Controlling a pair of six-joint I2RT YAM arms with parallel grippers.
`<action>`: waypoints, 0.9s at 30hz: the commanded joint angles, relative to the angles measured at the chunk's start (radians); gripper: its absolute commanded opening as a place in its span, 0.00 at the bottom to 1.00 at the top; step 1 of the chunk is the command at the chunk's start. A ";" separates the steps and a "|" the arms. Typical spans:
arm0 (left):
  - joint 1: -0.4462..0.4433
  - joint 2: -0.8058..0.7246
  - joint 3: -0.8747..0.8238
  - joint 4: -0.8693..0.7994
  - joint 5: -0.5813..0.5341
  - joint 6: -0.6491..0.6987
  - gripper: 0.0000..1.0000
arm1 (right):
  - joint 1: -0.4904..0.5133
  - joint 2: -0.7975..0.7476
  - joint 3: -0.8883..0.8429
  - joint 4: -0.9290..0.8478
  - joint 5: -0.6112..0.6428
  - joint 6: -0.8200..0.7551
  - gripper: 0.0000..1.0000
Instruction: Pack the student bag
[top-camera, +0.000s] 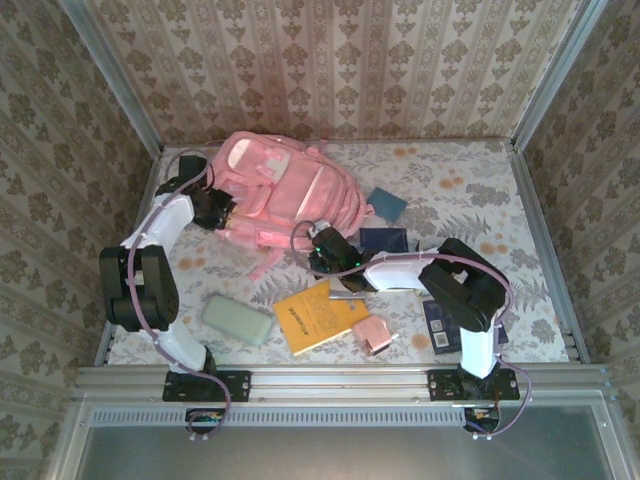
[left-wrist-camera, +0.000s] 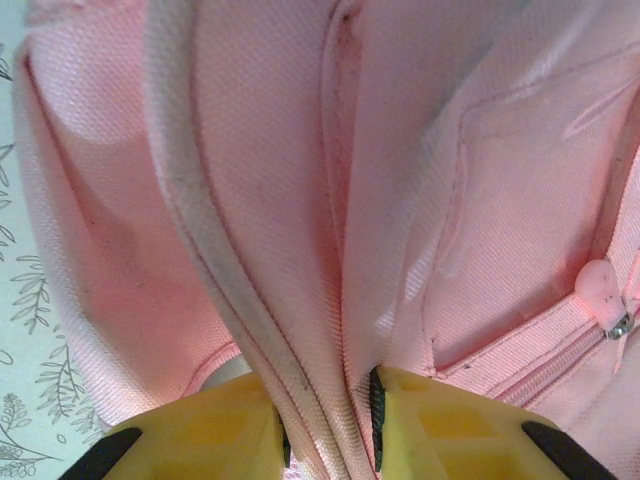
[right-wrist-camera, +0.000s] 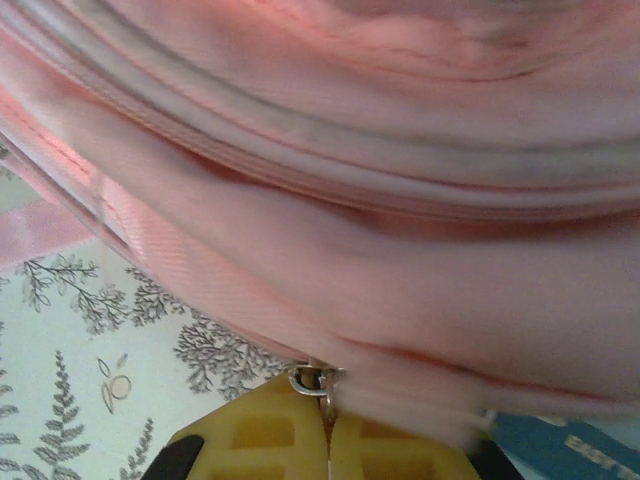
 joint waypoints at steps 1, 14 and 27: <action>0.035 0.022 0.029 -0.023 -0.069 0.025 0.28 | -0.033 -0.062 -0.019 -0.064 0.006 -0.053 0.00; 0.086 -0.011 0.077 -0.065 -0.026 0.078 0.39 | -0.112 -0.094 -0.023 -0.126 -0.141 -0.147 0.00; -0.053 -0.263 -0.028 -0.098 0.065 0.282 0.62 | -0.015 -0.103 0.067 -0.075 -0.314 -0.107 0.00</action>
